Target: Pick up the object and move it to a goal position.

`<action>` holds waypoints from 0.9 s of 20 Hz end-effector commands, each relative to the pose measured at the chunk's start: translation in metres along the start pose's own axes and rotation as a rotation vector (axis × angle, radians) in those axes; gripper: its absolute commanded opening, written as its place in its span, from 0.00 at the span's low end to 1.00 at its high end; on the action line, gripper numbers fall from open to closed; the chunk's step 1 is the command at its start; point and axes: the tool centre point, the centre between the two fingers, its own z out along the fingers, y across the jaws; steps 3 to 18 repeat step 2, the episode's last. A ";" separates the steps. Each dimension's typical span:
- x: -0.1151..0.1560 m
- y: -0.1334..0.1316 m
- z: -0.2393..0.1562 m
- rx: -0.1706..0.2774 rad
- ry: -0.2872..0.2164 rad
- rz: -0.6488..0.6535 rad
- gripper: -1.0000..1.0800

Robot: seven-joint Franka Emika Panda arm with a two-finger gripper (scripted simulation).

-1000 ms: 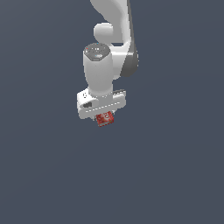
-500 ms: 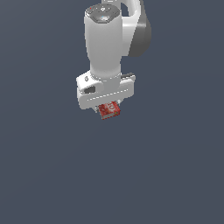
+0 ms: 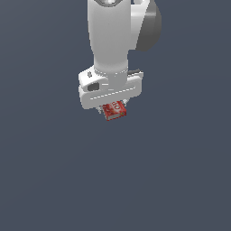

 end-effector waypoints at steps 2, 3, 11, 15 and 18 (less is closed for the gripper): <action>0.000 0.001 0.002 0.000 -0.001 0.000 0.00; 0.000 0.001 0.002 0.000 -0.001 0.000 0.00; 0.000 0.001 0.002 0.000 -0.001 0.000 0.00; 0.000 0.001 0.002 0.000 -0.001 0.000 0.00; 0.000 0.001 0.002 0.000 -0.001 0.000 0.00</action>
